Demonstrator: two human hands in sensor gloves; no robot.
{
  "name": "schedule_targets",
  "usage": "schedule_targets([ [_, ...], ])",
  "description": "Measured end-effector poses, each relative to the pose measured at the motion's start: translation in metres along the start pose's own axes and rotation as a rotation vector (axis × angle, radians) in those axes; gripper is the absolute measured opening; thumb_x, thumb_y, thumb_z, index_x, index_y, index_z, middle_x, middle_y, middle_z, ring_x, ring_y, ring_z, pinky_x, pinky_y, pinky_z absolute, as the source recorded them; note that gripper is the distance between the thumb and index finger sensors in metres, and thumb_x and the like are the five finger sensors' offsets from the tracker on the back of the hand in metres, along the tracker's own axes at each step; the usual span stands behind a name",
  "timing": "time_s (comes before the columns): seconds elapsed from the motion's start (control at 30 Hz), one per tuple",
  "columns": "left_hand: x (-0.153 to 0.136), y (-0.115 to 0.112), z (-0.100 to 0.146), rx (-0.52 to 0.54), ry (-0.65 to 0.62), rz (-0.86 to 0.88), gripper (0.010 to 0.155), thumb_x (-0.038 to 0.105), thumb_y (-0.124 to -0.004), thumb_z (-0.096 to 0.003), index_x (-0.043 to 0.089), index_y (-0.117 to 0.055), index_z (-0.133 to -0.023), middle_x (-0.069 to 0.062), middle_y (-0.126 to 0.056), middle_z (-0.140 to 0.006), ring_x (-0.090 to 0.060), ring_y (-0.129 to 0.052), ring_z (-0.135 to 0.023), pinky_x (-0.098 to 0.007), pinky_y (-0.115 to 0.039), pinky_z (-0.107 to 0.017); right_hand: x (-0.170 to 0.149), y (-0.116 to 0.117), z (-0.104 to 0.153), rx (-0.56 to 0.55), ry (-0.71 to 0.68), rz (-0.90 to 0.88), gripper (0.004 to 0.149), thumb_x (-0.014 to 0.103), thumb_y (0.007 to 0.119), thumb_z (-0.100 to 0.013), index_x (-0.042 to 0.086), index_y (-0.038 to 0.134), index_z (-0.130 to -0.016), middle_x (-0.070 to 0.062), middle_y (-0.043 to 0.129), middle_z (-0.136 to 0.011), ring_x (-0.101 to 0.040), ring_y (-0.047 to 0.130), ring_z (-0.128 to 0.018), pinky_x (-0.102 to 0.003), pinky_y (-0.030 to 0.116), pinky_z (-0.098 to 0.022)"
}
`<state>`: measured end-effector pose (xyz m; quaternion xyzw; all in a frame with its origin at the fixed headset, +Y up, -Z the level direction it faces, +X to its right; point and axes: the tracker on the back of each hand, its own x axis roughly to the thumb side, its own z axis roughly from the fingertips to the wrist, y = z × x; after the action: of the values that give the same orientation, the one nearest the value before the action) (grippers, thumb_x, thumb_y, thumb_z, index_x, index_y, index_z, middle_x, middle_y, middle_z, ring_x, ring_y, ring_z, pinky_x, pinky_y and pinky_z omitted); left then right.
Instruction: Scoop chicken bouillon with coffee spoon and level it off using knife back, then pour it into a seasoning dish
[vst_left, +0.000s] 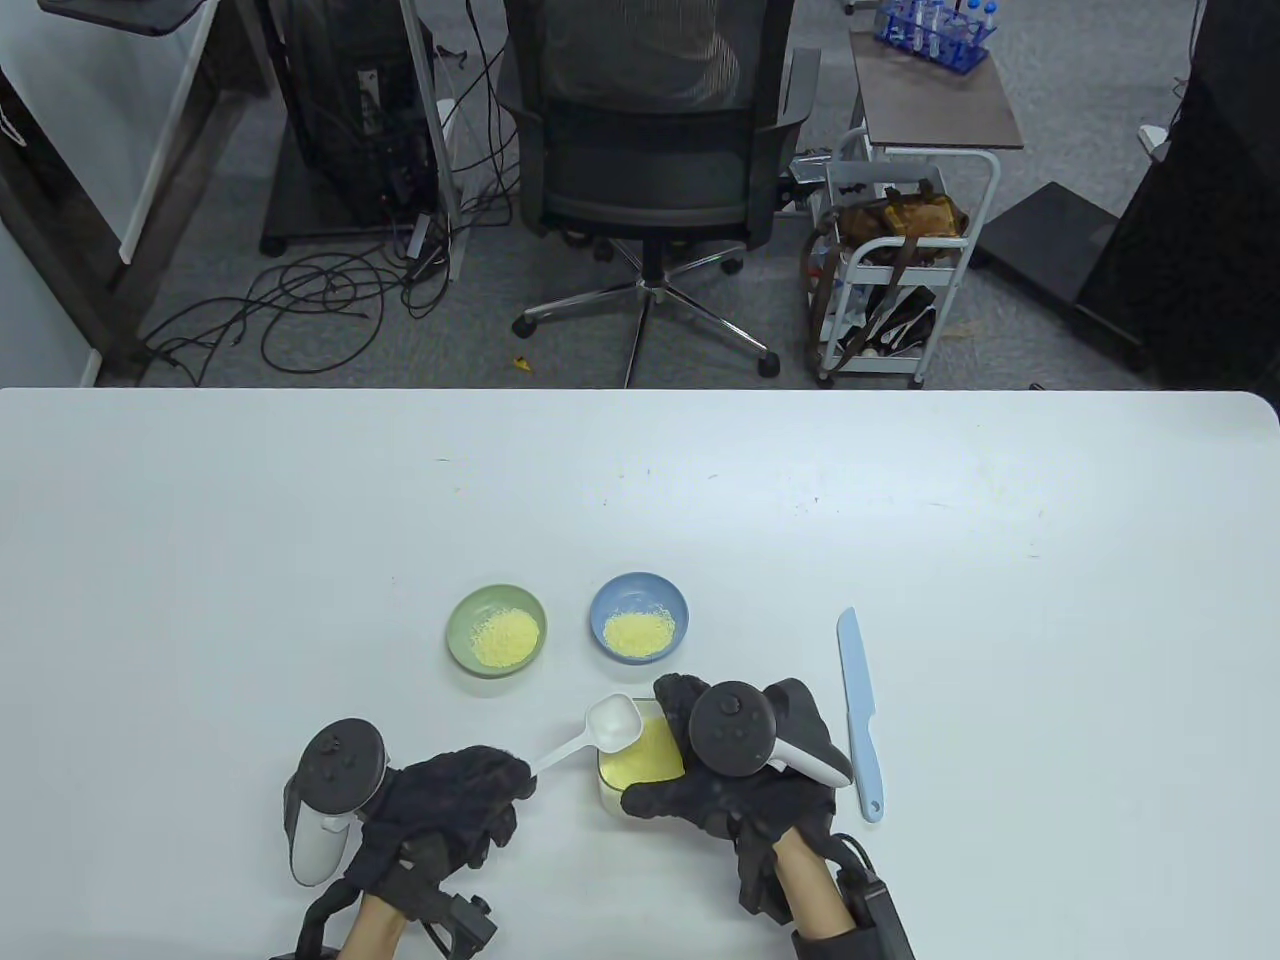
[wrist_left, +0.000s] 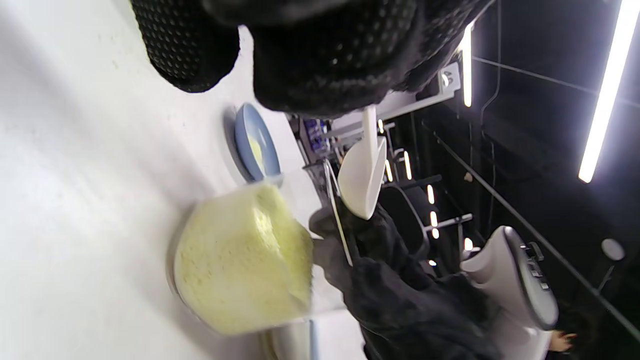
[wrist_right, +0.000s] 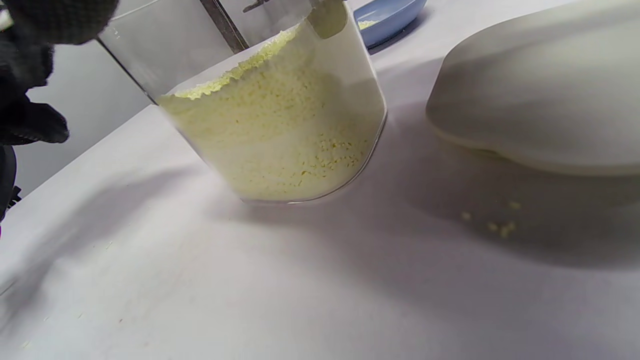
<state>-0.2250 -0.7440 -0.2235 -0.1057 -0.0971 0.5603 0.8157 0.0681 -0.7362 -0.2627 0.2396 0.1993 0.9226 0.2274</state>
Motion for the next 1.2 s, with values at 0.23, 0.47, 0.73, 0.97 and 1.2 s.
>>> schedule_targets([
  [0.23,0.031,-0.006,0.001,0.136,-0.048,-0.324,0.044,0.03,-0.098,-0.0368,0.007,-0.092,-0.074,-0.013,-0.099,-0.033,-0.006,-0.091,-0.007,-0.042,-0.074,-0.053,0.0,0.0,0.001,-0.001,0.001,-0.009,0.104,0.061,0.075,-0.045,0.009,0.006,-0.102,-0.026,0.017,-0.111,-0.06,0.029,-0.097,-0.075,0.014,-0.066],
  [0.47,0.048,-0.02,-0.01,0.053,-0.038,-0.461,0.042,0.026,-0.096,-0.038,0.009,-0.089,-0.076,-0.015,-0.095,-0.032,-0.005,-0.084,-0.007,-0.044,-0.072,-0.053,0.0,0.0,0.001,-0.005,0.0,-0.015,0.103,0.061,0.075,-0.045,0.009,0.006,-0.102,-0.026,0.018,-0.111,-0.06,0.03,-0.097,-0.075,0.014,-0.066],
  [0.73,0.071,-0.038,-0.025,0.052,-0.033,-0.677,0.041,0.025,-0.096,-0.0352,0.011,-0.09,-0.074,-0.016,-0.092,-0.026,-0.004,-0.079,-0.002,-0.043,-0.074,-0.051,0.0,0.0,0.002,-0.006,-0.002,-0.02,0.103,0.061,0.075,-0.045,0.009,0.006,-0.102,-0.026,0.018,-0.111,-0.06,0.03,-0.097,-0.075,0.014,-0.066],
  [0.97,0.086,-0.05,-0.042,-0.188,0.077,-0.79,0.041,0.025,-0.095,-0.0366,0.011,-0.089,-0.075,-0.015,-0.092,-0.027,-0.005,-0.078,-0.002,-0.044,-0.073,-0.051,0.0,0.0,0.001,-0.004,-0.005,-0.025,0.103,0.06,0.075,-0.044,0.009,0.006,-0.102,-0.026,0.019,-0.111,-0.06,0.031,-0.097,-0.075,0.015,-0.066],
  [1.2,0.088,-0.047,-0.057,-0.325,0.192,-0.742,0.043,0.03,-0.09,-0.0413,0.006,-0.087,-0.076,-0.012,-0.094,-0.026,-0.003,-0.08,-0.001,-0.043,-0.075,-0.049,0.0,0.0,0.001,-0.006,-0.004,-0.031,0.103,0.06,0.075,-0.044,0.009,0.007,-0.102,-0.026,0.02,-0.111,-0.06,0.031,-0.097,-0.075,0.015,-0.066],
])
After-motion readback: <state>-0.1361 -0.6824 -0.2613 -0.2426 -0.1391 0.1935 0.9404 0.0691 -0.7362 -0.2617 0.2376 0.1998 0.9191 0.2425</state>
